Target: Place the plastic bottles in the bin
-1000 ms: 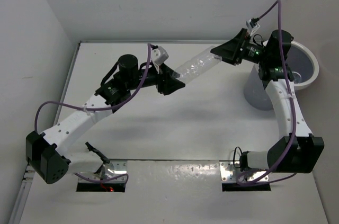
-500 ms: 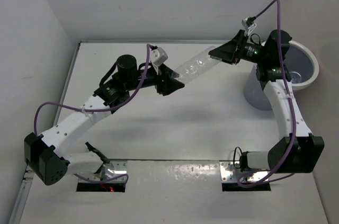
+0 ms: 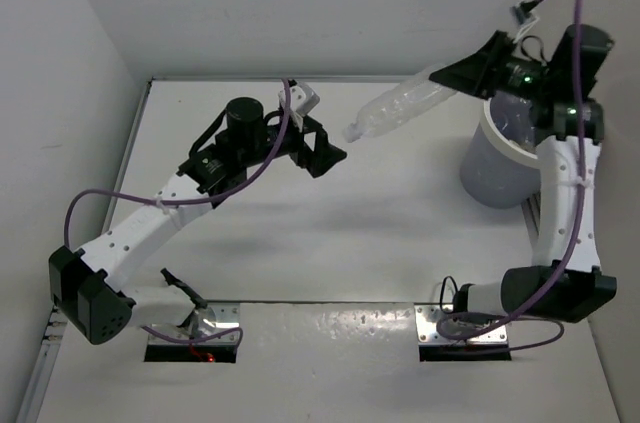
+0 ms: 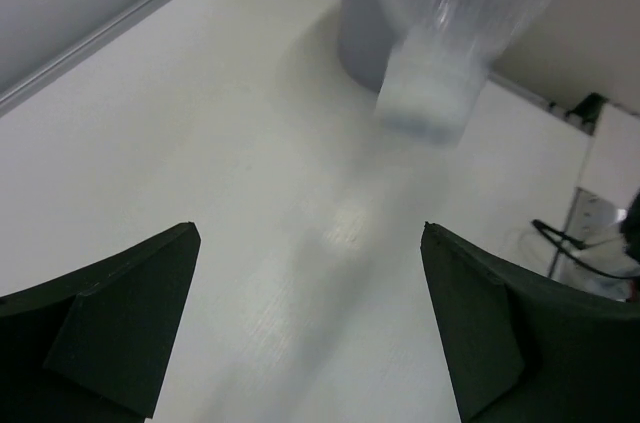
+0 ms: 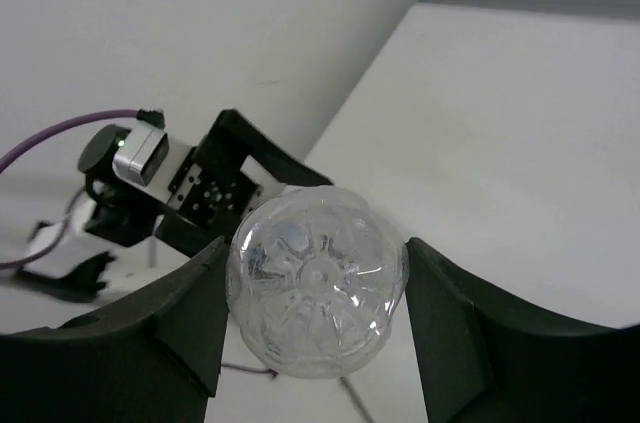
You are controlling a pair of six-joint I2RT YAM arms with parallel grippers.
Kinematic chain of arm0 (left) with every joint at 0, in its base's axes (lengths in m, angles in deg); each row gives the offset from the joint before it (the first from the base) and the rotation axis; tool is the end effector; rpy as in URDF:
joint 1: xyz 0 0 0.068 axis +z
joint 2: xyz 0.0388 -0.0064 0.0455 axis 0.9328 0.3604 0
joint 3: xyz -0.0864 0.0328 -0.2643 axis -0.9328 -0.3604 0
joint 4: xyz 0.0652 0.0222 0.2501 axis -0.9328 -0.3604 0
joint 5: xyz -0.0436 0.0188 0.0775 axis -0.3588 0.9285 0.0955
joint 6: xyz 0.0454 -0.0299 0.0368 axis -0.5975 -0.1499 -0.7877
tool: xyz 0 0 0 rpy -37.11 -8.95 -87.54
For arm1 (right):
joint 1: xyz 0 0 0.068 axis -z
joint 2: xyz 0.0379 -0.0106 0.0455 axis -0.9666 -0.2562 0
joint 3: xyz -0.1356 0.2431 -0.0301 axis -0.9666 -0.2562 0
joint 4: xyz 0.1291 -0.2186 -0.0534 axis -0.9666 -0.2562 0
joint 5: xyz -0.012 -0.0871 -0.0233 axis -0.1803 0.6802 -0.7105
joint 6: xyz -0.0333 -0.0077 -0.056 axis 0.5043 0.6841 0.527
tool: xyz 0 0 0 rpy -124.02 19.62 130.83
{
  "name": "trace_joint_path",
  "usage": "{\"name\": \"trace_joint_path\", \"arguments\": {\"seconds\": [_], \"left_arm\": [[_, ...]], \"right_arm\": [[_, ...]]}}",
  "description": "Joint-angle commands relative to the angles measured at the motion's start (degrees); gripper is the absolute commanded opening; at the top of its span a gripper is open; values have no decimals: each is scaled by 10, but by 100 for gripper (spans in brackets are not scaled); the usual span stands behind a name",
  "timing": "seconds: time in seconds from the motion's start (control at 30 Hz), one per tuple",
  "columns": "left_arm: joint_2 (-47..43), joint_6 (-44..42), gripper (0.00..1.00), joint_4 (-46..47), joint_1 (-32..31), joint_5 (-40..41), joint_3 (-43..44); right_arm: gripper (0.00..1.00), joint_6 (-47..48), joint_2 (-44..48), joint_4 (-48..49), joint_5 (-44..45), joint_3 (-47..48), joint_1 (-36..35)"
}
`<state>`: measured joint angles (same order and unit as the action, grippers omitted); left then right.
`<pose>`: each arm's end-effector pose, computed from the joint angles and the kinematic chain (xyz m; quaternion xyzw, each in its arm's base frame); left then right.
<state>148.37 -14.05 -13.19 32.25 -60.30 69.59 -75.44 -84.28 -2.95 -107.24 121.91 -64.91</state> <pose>0.2293 -0.1951 0.4010 0.2986 0.6861 -0.3890 0.5374 0.2869 -0.0041 0.4692 -0.0297 0.7314 0.5476 0.4053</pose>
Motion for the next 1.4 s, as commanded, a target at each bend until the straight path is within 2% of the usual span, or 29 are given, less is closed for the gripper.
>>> {"name": "trace_joint_path", "arguments": {"seconds": [0.0, 0.03, 0.1, 0.13, 0.2, 0.27, 0.3, 0.33, 0.37, 0.43, 0.47, 0.53, 0.57, 0.73, 0.9, 0.93, 1.03, 1.13, 1.2, 1.3, 1.33, 1.37], "left_arm": [[-8, -57, 100, -31, 22, 70, -11], [-13, -62, 100, -31, 27, 77, -17], [-13, -69, 100, -31, 41, 84, -22], [-13, -69, 100, -37, 48, 84, -29], [-13, -76, 100, -42, 53, 84, -34], [0, -76, 100, -48, 59, 84, -35], [0, -76, 100, -48, 59, 84, -35], [5, -76, 100, -48, 64, 84, -35], [5, -76, 100, -48, 64, 77, -35], [12, -70, 100, -48, 64, 71, -35], [19, -70, 100, -48, 64, 65, -35], [27, -64, 100, -48, 69, 60, -35], [33, -64, 100, -48, 69, 53, -35], [52, -59, 100, -48, 69, 41, -35], [65, -59, 100, -54, 69, 41, -22], [70, -59, 100, -54, 69, 41, -22], [70, -59, 100, -54, 69, 41, -17], [70, -59, 100, -54, 69, 41, -22], [76, -59, 100, -54, 69, 41, -22], [76, -59, 100, -54, 69, 46, -27], [76, -59, 100, -54, 69, 46, -27], [81, -59, 100, -59, 69, 52, -27]], "right_arm": [[10, 162, -1, -157, 41, 120, 55], [7, 204, -3, -214, 86, 142, 64], [3, 273, -5, -243, 125, 215, 102], [0, 290, -5, -278, 201, 246, 108], [0, 353, -4, -296, 267, 282, 121], [0, 388, -9, -331, 389, 327, 120], [0, 442, -12, -341, 448, 344, 118], [0, 455, -13, -351, 476, 346, 117], [0, 479, -11, -351, 544, 334, 117], [0, 521, 4, -327, 583, 313, 117], [0, 530, 8, -319, 634, 302, 116], [0, 567, 27, -274, 656, 247, 116], [0, 575, 32, -252, 703, 208, 116], [0, 642, 64, -131, 775, 84, 116], [0, 649, 67, -48, 776, -6, 119], [0, 648, 71, -5, 774, -47, 119], [0, 647, 68, 39, 774, -95, 119], [0, 635, 43, 39, 775, -91, 118], [3, 623, 23, 30, 776, -81, 116], [20, 606, 0, 21, 770, -76, 112], [41, 601, -6, 13, 761, -73, 113], [53, 597, -13, 8, 750, -71, 112]]}}
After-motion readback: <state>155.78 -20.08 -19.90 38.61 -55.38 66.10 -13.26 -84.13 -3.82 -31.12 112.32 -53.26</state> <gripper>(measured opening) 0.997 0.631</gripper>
